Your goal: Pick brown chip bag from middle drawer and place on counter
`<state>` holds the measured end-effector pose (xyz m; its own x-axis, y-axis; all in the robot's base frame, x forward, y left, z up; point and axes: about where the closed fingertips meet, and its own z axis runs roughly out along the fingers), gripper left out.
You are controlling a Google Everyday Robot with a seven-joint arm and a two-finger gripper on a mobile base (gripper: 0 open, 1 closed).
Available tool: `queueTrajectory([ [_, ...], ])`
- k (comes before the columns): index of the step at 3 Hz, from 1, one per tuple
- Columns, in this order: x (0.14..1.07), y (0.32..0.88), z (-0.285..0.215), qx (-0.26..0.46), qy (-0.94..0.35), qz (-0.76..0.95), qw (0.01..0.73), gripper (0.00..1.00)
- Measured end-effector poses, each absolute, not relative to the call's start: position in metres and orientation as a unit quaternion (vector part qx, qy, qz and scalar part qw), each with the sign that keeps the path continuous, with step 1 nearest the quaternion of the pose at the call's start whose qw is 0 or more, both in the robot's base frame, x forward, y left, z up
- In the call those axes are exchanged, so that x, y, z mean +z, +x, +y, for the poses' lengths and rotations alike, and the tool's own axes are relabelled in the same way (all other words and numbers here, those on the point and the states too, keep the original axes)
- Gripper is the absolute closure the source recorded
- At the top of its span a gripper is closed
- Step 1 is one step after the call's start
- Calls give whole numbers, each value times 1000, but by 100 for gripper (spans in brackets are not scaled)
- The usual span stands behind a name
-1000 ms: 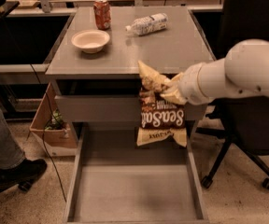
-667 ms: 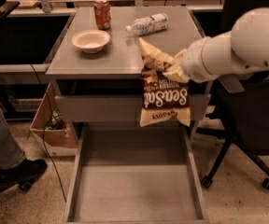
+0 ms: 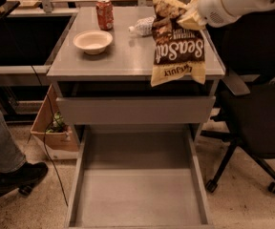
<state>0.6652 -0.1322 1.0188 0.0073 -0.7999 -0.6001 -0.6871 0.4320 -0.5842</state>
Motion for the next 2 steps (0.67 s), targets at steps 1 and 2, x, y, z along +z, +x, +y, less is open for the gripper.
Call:
queueTrajectory([
  [1,1033,702,-138,-64,-547,688,473,100],
  [2,1066,711,-145,-77,-539,676,497,100],
])
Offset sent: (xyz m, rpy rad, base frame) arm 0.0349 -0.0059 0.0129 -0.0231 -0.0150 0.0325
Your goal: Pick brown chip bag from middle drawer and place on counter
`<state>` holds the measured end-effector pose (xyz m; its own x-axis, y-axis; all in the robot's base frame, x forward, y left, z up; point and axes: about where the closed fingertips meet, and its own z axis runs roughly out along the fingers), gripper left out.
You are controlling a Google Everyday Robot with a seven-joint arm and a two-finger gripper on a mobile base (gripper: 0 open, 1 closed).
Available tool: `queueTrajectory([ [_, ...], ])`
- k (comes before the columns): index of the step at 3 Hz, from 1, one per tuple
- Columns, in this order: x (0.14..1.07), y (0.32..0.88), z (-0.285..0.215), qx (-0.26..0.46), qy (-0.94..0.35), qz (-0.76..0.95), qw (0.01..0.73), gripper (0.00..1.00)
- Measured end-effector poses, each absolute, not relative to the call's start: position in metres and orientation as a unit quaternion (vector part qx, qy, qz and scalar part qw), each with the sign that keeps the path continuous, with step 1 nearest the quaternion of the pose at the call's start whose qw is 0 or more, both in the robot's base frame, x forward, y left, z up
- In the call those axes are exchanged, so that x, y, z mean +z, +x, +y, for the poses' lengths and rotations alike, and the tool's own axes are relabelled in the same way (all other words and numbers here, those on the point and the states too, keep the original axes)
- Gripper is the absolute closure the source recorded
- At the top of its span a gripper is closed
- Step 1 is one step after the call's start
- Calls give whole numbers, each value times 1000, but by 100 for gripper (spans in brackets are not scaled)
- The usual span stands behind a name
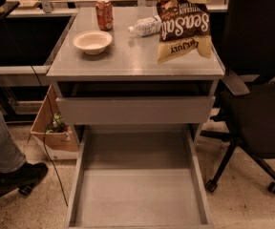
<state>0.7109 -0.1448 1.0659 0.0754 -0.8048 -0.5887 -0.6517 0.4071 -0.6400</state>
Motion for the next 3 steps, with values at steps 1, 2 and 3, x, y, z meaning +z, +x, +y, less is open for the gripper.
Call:
queueTrajectory([
  [1,1053,711,-147,-62,-516,691,502,100],
  [2,1011,719,-149,-11,-480,726,493,100],
  [3,970,730,-148,29,-453,749,482,100],
])
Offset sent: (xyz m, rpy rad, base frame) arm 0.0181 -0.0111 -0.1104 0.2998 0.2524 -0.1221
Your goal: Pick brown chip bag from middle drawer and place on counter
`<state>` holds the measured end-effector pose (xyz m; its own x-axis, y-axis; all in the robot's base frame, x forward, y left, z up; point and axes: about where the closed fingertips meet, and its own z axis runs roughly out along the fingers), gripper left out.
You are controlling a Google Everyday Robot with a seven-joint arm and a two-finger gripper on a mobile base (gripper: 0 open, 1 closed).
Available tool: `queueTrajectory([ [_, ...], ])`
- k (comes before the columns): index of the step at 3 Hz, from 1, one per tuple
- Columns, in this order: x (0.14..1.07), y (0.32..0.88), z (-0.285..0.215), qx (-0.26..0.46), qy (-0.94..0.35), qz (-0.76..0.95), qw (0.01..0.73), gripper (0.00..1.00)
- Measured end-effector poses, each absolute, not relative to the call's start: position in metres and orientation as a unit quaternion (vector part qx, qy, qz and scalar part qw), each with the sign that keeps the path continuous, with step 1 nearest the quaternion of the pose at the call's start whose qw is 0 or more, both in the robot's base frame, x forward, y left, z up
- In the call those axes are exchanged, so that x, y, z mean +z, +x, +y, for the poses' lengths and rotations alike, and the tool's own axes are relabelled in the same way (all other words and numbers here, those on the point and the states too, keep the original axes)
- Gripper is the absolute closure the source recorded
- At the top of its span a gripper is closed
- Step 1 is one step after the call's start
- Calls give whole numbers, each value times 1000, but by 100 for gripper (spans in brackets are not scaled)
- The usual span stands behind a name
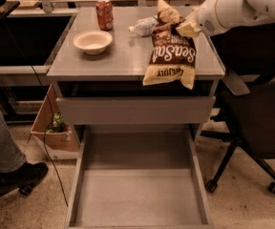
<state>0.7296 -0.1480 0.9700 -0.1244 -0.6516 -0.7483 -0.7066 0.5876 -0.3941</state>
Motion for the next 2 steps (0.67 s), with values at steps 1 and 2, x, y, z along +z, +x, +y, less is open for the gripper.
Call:
queueTrajectory([
  [1,941,750,-146,48,-444,753,483,83],
  [2,921,775,-145,52,-446,752,483,60],
])
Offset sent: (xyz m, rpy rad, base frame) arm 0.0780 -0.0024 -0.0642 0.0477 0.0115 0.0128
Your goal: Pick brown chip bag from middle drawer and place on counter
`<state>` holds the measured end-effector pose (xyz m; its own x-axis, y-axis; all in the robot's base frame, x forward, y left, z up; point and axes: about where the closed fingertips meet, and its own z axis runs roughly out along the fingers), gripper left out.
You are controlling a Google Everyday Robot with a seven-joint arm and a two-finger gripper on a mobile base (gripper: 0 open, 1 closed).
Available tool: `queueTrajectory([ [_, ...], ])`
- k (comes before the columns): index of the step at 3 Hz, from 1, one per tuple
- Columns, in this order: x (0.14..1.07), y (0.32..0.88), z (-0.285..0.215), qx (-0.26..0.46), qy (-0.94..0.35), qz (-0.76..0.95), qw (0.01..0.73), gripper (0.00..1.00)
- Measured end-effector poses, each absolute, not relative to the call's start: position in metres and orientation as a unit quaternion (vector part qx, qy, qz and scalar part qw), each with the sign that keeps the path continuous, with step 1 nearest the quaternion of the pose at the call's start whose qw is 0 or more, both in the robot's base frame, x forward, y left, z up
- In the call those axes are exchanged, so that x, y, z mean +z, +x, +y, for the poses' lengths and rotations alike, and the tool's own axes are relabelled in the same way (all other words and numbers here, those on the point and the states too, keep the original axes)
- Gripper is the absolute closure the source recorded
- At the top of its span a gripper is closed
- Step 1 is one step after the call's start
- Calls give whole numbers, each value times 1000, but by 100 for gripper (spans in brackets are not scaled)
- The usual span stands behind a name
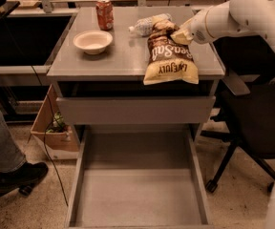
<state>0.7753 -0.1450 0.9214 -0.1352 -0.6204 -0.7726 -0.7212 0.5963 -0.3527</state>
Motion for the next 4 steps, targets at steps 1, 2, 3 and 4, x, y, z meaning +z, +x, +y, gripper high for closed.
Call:
queueTrajectory([
  [1,909,806,-144,48,-459,745,482,37],
  [2,908,835,-144,40,-468,737,487,13],
  [3,911,849,-148,37,-469,734,490,0],
  [4,926,846,-160,51,-458,736,495,0],
])
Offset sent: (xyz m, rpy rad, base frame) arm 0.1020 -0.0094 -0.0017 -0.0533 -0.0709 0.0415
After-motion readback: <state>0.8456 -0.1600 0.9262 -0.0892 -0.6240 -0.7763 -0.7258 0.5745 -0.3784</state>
